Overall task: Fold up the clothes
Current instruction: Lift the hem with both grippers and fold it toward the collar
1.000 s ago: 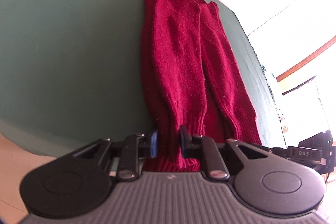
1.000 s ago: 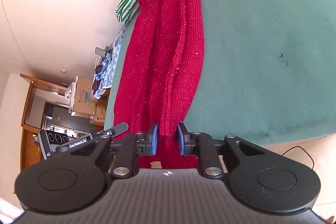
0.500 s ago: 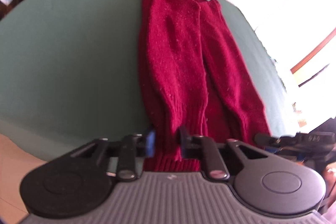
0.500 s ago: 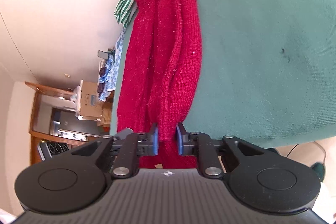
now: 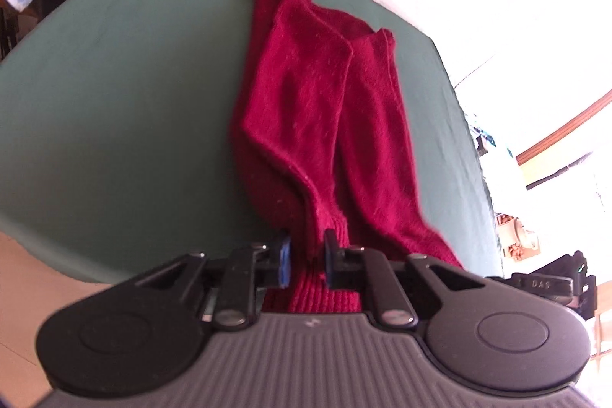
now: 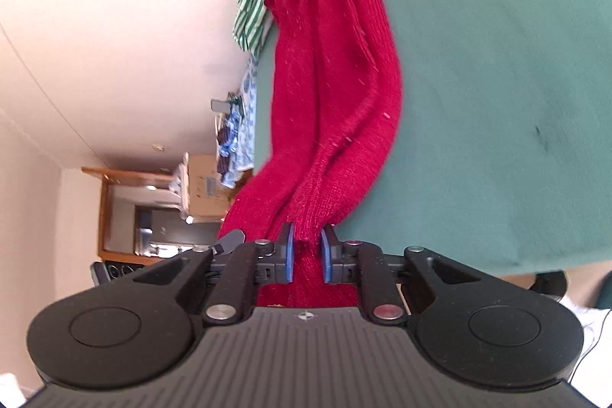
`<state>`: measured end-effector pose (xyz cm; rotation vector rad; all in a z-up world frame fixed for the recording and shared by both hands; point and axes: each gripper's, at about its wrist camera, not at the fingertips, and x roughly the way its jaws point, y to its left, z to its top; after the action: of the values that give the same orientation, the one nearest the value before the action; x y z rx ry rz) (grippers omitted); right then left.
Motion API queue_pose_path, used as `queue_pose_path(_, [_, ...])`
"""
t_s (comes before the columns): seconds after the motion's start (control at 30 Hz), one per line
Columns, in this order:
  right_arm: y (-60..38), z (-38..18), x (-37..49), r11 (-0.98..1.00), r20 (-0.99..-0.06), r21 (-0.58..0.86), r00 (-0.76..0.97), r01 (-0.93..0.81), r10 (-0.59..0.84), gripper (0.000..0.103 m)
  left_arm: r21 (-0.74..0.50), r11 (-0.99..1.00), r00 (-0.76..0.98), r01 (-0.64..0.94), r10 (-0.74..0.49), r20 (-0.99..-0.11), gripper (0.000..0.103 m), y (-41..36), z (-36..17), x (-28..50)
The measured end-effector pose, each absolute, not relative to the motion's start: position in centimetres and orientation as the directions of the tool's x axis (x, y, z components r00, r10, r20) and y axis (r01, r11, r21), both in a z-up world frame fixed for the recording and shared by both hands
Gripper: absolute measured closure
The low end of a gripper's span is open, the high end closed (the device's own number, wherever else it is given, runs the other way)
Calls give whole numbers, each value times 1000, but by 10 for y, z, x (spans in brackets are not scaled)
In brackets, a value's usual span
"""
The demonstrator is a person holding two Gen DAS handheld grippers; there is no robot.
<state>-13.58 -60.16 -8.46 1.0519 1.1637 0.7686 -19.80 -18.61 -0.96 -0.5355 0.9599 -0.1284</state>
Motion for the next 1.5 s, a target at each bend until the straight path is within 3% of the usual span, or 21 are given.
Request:
queue_pose_path(0.2, [-604,-73,-105,286,-304,953,331,104,893,87,-547,824,555,-146,-389,-735,92,-162,1,-143])
queue_pose_path(0.47, [-590,-83,-52,326,-355,935,403,142,843,84,-558,815,468,-158,-436,-769,92,-147,-23,-40])
queue_pose_path(0.5, [-590,-86,-46,326,-361,933,415,155,835,81,-555,817,457,-156,-439,-774,91,-146,-27,-30])
queue_pose_path(0.57, [-592,-92,-34,327,-369,929,442,172,817,55,-554,821,436,-141,-451,-779,85,-143,-37,-14])
queue_pose_path(0.6, [-593,-92,-30,335,-376,927,461,171,804,52,-560,817,428,-139,-460,-778,83,-139,-42,-7])
queue_pose_path(0.73, [-603,-69,-26,385,-366,918,567,91,738,52,-504,857,506,-109,-389,-770,77,-113,-36,3])
queue_pose_path(0.77, [-601,-54,-33,471,-402,881,586,39,704,52,-506,857,518,-96,-391,-760,77,-104,-32,5])
queue_pose_path(0.87, [-588,-14,-57,701,-500,704,618,-118,606,45,-427,904,568,-8,-347,-746,66,-95,-14,-3])
queue_pose_path(0.9, [-579,-5,-67,762,-538,624,612,-174,580,43,-357,933,592,43,-312,-744,60,-100,-8,-11])
queue_pose_path(0.93, [-569,-2,-77,810,-576,547,606,-213,548,43,-282,955,616,92,-277,-737,47,-104,-2,-19])
queue_pose_path(1.0, [-552,-2,-90,862,-625,433,601,-264,498,43,-241,952,612,187,-305,-730,29,-122,-6,-29])
queue_pose_path(1.03, [-545,-5,-93,874,-639,399,599,-278,483,43,-222,947,607,234,-321,-727,27,-131,-8,-33])
queue_pose_path(1.2, [-523,-26,-76,864,-631,409,594,-292,499,46,-264,928,532,262,-367,-763,28,-171,-31,-15])
queue_pose_path(1.27, [-515,-34,-67,864,-642,386,579,-322,503,53,-259,928,501,268,-364,-785,39,-183,-40,-11])
queue_pose_path(1.3, [-512,-39,-63,863,-651,378,566,-335,505,55,-234,935,494,268,-342,-799,59,-188,-45,-11])
queue_pose_path(1.33, [-509,-43,-59,863,-665,373,551,-341,505,62,-202,944,494,262,-311,-812,72,-194,-48,-12])
queue_pose_path(1.37, [-507,-47,-55,863,-677,368,535,-347,504,75,-188,950,506,251,-294,-811,74,-196,-47,-18])
queue_pose_path(1.4, [-508,-48,-53,859,-678,367,529,-358,510,83,-176,955,518,239,-279,-809,83,-198,-46,-23])
queue_pose_path(1.43, [-512,-41,-55,849,-658,375,539,-372,526,90,-165,963,527,213,-256,-811,85,-198,-43,-30])
queue_pose_path(1.5, [-519,-28,-57,828,-614,393,556,-400,560,90,-142,977,542,159,-207,-814,91,-196,-38,-43])
